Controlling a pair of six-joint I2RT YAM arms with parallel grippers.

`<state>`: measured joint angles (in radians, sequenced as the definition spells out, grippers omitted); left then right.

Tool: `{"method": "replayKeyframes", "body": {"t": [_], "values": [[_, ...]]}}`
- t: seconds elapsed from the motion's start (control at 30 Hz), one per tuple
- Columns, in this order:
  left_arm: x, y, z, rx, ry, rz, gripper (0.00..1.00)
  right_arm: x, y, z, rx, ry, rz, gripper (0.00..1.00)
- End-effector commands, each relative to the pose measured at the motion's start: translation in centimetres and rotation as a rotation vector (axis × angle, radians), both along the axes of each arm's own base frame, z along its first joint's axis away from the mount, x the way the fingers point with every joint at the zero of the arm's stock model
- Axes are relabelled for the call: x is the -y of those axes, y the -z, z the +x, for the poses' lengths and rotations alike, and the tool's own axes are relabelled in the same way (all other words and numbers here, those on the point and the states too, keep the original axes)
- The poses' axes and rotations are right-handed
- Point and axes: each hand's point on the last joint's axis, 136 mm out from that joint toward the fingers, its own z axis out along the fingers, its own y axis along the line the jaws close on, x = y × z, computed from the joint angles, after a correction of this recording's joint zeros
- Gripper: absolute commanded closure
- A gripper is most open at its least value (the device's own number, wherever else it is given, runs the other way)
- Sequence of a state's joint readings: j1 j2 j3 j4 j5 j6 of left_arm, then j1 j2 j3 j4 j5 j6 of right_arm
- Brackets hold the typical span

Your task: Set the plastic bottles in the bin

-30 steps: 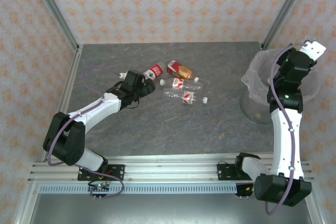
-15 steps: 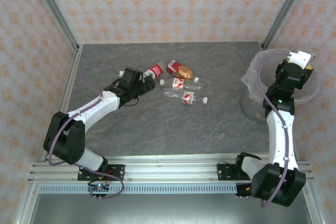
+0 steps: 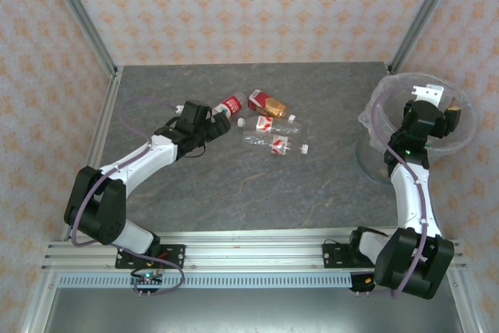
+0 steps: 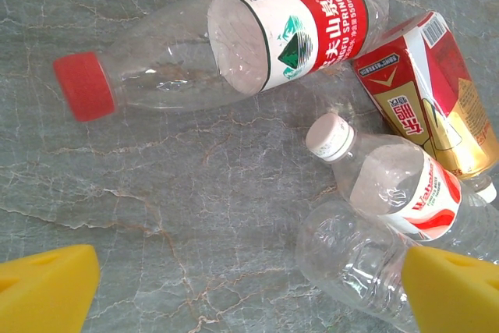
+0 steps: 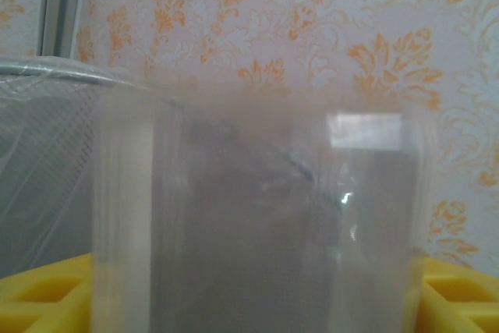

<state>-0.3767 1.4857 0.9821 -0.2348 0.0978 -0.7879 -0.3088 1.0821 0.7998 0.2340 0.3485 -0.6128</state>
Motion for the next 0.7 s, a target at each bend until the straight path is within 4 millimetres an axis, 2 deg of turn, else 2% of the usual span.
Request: {"method": "replayKeyframes", "body": {"t": [0.0, 0.17, 0.33, 0.4, 0.53, 0.67], "values": [[-0.9, -1.3, -0.4, 0.024, -0.022, 0.001, 0.0, 0.6, -0.6, -0.9, 0.02, 0.051, 0.012, 0.21], [-1.5, -1.6, -0.7, 0.034, -0.034, 0.02, 0.0, 0.1, -1.5, -1.5, 0.08, 0.047, 0.072, 0.16], [-2.4, -2.5, -0.7, 0.051, -0.038, 0.063, 0.0, -1.7, -3.3, -2.4, 0.202, -0.028, 0.218, 0.1], [-2.7, -2.9, -0.8, 0.06, -0.04, 0.08, 0.0, -3.0, -3.9, -2.7, 0.25, -0.087, 0.294, 0.01], [-3.5, -3.2, -1.2, 0.065, -0.041, 0.122, 0.0, -5.2, -4.3, -3.0, 0.321, -0.185, 0.424, 0.01], [-3.7, -3.1, -1.5, 0.077, -0.012, 0.149, 0.0, -6.9, -3.9, -3.0, 0.354, -0.24, 0.568, 0.01]]}}
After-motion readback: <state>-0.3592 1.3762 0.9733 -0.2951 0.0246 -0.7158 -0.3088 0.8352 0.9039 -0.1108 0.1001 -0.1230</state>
